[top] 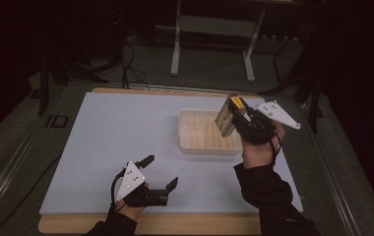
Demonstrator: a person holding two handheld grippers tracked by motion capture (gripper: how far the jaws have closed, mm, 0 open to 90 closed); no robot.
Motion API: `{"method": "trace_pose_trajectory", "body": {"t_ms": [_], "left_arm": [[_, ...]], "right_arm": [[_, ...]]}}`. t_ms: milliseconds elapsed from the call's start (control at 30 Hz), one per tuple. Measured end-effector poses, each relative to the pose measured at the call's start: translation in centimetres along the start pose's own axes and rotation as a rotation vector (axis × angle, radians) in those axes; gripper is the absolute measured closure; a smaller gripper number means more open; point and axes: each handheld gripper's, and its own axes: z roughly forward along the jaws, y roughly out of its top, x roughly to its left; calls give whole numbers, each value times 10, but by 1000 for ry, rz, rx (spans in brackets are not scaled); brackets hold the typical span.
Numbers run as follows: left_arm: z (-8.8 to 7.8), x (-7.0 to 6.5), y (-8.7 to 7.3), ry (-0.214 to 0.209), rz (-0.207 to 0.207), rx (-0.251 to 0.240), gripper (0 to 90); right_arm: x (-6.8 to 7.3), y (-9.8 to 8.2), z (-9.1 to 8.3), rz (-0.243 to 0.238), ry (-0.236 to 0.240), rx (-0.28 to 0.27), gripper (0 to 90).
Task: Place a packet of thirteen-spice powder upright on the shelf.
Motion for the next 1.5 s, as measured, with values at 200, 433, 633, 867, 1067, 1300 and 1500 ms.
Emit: {"method": "trace_pose_trajectory", "body": {"t_ms": [200, 433, 633, 867, 1067, 1300, 1500], "left_arm": [[3, 1, -7, 11, -1, -5, 31], [5, 0, -13, 29, 7, 2, 31], [6, 1, -15, 28, 6, 3, 31], [7, 0, -16, 23, 1, 8, 31], [7, 1, -16, 19, 0, 11, 32], [7, 2, -16, 20, 2, 7, 32], [7, 3, -15, 20, -7, 9, 32]], "right_arm": [[-13, 0, 11, 8, -53, 3, 679], [-26, -10, 27, 22, -119, 4, 680], [-35, -26, 40, 27, -161, 22, 680], [-42, -49, 54, 55, -185, 66, 679], [-46, -61, 61, 65, -199, 88, 679], [-52, -70, 65, 72, -220, 109, 679], [-57, -78, 67, 74, -236, 135, 680]]}}
